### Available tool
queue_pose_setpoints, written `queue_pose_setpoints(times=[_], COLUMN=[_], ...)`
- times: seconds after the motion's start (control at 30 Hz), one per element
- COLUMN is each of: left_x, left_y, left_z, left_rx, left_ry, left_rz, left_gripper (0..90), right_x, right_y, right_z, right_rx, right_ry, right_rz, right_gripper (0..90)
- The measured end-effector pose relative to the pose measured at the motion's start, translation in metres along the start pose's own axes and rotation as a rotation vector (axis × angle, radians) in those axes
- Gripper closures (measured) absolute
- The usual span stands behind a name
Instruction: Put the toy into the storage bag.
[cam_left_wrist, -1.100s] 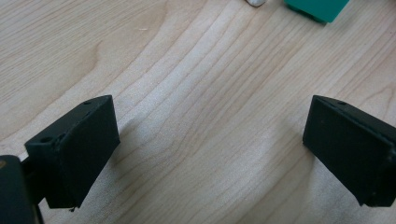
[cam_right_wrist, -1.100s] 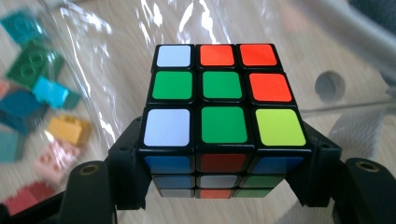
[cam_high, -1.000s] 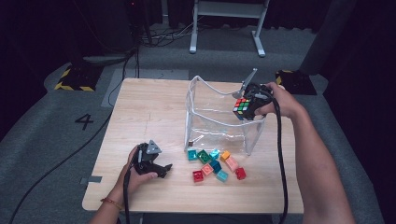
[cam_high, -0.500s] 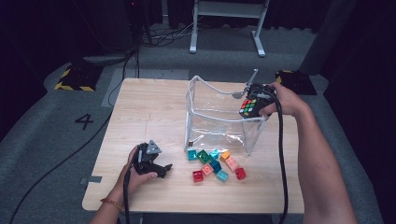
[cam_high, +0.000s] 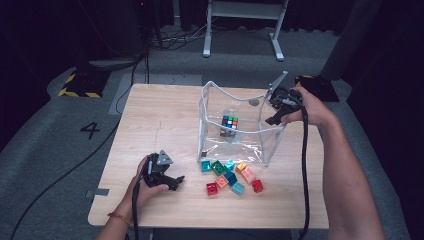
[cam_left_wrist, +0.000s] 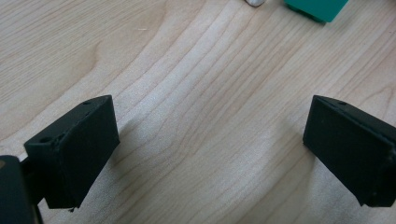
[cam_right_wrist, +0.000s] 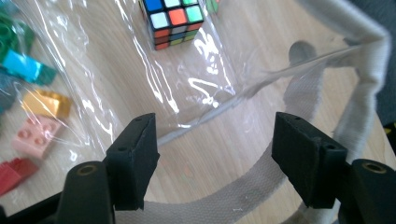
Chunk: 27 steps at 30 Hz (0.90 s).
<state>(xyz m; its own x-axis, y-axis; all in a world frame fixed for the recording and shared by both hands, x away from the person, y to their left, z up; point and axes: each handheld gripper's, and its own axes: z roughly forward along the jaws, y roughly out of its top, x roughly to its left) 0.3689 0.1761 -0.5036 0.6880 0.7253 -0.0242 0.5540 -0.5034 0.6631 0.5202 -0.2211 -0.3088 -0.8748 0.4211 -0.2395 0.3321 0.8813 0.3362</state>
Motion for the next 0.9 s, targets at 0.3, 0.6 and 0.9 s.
queue_pose_setpoints(times=[0.3, 0.6, 0.9], left_x=[0.000, 0.000, 0.000], left_y=[0.000, 0.000, 0.000], left_z=[0.000, 0.000, 0.000], left_rx=[0.000, 0.000, 0.000], left_ry=[0.000, 0.000, 0.000], left_rz=[0.000, -0.001, 0.000], left_gripper=[3.5, 3.5, 3.5], right_x=[0.012, 0.022, 0.030], right_y=[-0.011, -0.027, -0.048], right_z=[-0.018, -0.037, -0.058], right_rx=[-0.228, -0.386, -0.502], right_ry=[-0.041, -0.087, -0.117], right_rz=[0.043, 0.121, 0.174], right_gripper=[29.2, 27.5, 26.3])
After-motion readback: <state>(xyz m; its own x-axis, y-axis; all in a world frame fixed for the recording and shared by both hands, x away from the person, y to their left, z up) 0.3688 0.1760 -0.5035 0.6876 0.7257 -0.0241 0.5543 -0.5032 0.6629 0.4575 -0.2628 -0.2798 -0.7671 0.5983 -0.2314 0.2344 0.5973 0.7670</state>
